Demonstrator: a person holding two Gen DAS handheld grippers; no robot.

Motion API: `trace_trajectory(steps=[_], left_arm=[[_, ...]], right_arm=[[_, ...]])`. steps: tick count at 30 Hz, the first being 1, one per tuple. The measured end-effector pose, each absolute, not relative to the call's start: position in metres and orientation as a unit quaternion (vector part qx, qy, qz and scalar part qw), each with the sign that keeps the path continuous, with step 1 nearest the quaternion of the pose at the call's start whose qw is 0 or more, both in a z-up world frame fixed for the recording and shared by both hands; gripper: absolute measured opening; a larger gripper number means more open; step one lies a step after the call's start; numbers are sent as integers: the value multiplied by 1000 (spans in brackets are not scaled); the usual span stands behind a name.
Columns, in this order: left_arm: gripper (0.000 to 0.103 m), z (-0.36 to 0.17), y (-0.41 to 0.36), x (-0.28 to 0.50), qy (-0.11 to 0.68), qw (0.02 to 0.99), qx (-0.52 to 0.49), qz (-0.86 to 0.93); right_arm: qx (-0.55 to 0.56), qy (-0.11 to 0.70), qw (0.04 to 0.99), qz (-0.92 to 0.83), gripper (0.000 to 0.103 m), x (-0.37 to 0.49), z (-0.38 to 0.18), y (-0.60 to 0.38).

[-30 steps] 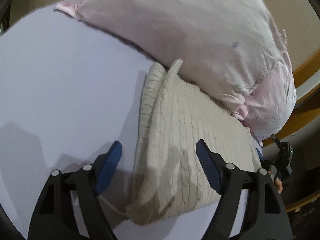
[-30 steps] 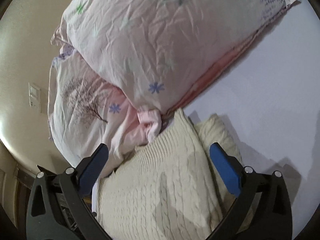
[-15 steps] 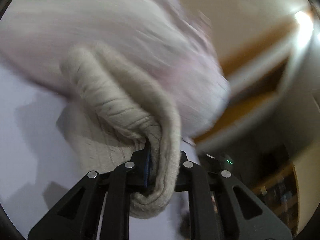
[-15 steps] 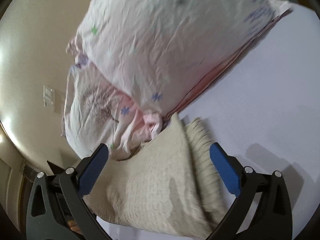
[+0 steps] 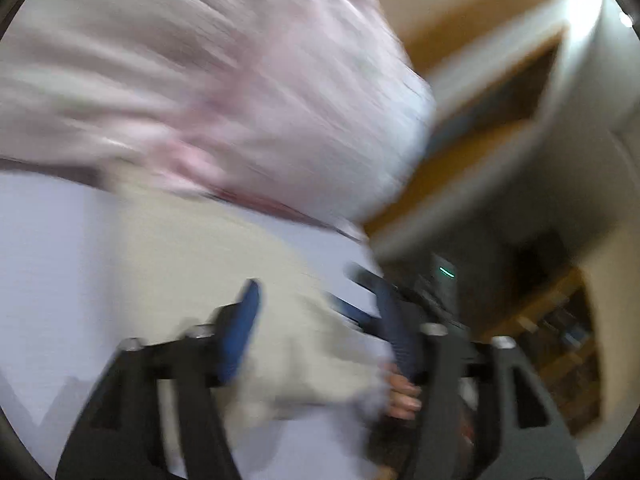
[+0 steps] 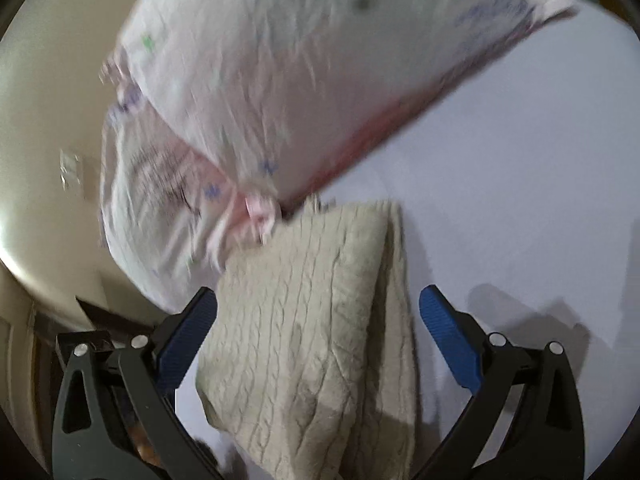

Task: Fold small clothes

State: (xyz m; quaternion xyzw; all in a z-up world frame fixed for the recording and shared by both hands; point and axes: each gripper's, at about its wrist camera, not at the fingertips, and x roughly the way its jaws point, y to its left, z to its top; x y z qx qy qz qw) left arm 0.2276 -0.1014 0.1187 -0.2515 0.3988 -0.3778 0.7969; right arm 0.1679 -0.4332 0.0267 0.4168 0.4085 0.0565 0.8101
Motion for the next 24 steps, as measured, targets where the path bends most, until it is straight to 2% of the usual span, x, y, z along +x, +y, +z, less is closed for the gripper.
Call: trace_trajectory(steps=[3,5,8,11,12,17,19,20,22,24], left_arm=[[70,101,-83,235,436,807,-236,-321],[71,81,-82,239,469,798,-223,-305],[78,60,-90,243,502,791,-196,-288],[82,46,-83,243,509,783,-202,-294],[82,44,-83,244,511,780,-205,-298],[82,40,-86,252,512,770,-219,-311],[82,36,-95,254,521,762,-218,-318],[82,29,-104,258,530,752,-220,-323],[76,25,-110,259,526,753,-226,-323],[51,29,-110,258,524,757,-218,-323]], right_arm=[[391,448,802,52,101,183,15,-424],[389,463,794,66,101,190,7,-419],[379,463,797,84,96,195,3,-416],[372,467,797,91,76,203,2,-416],[353,472,804,83,65,207,4,-415],[320,489,808,78,63,226,7,-413],[324,492,803,93,36,233,4,-411],[335,485,801,103,30,235,2,-411],[339,468,809,107,26,232,10,-409],[340,449,819,113,24,225,24,-401]])
